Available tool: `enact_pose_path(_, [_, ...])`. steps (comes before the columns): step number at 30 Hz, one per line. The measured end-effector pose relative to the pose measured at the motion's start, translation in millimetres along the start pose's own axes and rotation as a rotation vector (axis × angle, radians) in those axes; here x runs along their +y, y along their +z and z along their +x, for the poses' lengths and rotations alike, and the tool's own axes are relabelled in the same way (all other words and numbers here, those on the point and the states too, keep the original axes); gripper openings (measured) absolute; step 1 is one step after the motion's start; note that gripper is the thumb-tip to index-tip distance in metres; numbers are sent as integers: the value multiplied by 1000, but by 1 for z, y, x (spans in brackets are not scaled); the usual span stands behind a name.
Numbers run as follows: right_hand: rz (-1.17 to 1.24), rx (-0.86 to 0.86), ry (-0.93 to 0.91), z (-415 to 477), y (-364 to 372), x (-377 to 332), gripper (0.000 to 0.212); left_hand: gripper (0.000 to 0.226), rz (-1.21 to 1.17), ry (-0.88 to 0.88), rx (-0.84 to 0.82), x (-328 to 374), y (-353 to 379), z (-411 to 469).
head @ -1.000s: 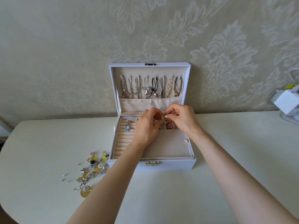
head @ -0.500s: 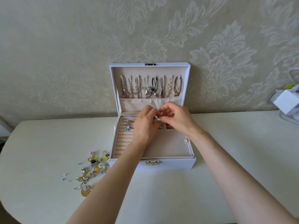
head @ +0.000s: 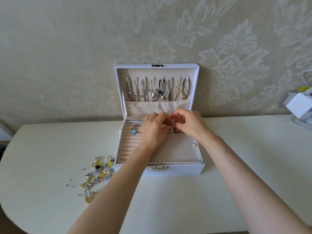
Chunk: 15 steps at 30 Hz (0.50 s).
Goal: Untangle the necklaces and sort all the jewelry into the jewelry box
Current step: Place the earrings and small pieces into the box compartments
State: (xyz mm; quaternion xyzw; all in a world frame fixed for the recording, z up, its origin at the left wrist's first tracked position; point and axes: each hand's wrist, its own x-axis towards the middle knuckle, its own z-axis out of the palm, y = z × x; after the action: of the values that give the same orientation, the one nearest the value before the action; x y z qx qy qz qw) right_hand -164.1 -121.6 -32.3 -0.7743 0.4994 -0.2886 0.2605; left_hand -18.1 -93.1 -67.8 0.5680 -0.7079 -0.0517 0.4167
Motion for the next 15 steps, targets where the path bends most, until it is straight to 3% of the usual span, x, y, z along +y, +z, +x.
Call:
enact_pose_path(5, [-160, -5, -40, 0, 0, 5, 27, 16, 100, 79, 1, -2, 4, 0])
enact_pose_path(15, [-226, 10, -80, -2, 7, 8, 35, 17, 84, 39, -56, -7, 7, 1])
